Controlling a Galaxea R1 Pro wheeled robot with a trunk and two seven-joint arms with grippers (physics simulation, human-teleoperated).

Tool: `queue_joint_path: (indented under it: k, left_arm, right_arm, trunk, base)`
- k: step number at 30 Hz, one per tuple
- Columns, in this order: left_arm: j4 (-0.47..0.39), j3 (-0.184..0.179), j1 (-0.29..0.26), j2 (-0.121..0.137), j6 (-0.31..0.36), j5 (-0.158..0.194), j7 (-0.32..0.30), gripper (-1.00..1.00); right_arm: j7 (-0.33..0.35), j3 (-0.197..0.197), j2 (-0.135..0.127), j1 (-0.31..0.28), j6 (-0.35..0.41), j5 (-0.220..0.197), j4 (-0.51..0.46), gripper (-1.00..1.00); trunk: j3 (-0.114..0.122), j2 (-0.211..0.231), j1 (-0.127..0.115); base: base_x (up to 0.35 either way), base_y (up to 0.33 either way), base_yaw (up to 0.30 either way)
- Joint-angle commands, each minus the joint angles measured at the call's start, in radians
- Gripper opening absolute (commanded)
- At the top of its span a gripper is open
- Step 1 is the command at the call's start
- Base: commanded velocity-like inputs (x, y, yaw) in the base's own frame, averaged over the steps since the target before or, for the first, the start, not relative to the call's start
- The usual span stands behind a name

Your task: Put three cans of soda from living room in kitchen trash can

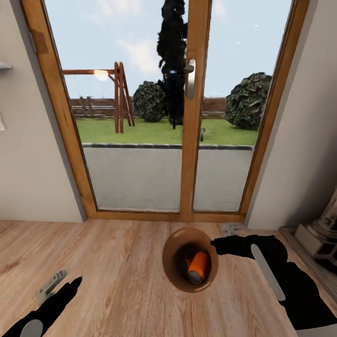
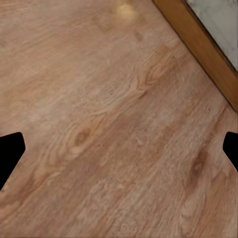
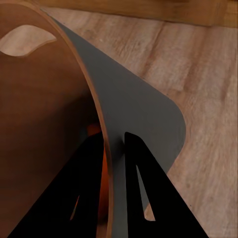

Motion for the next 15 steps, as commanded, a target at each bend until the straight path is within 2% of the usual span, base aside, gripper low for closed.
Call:
queue_joint_path:
  k: [1, 5, 13, 15]
  left_arm:
    - [-0.002, 0.005, 0.001, -0.001, 0.0, 0.0, 0.002, 1.0]
    - [-0.004, 0.009, 0.003, -0.001, -0.001, 0.001, 0.004, 1.0]
    - [-0.003, 0.007, 0.004, -0.001, -0.002, 0.001, 0.004, 1.0]
    - [-0.003, 0.006, 0.004, -0.001, -0.002, 0.001, 0.004, 1.0]
  right_arm:
    - [0.002, 0.0, 0.0, 0.0, 0.002, -0.023, 0.0, -1.0]
    - [0.002, -0.001, 0.0, -0.003, 0.002, -0.025, 0.02, -1.0]
    - [0.006, -0.011, 0.002, -0.021, 0.002, -0.033, 0.144, -1.0]
    - [0.006, -0.013, 0.002, -0.034, 0.002, -0.048, 0.184, -1.0]
  trunk:
    - [0.0, 0.0, 0.0]
    - [-0.002, 0.0, 0.0]
    - [-0.007, 0.0, 0.0]
    - [-0.008, 0.0, 0.0]
  base:
    - [0.0, 0.001, 0.279]
    - [0.0, 0.001, 0.279]
    - [0.0, 0.0, 0.28]
    - [0.0, 0.0, 0.28]
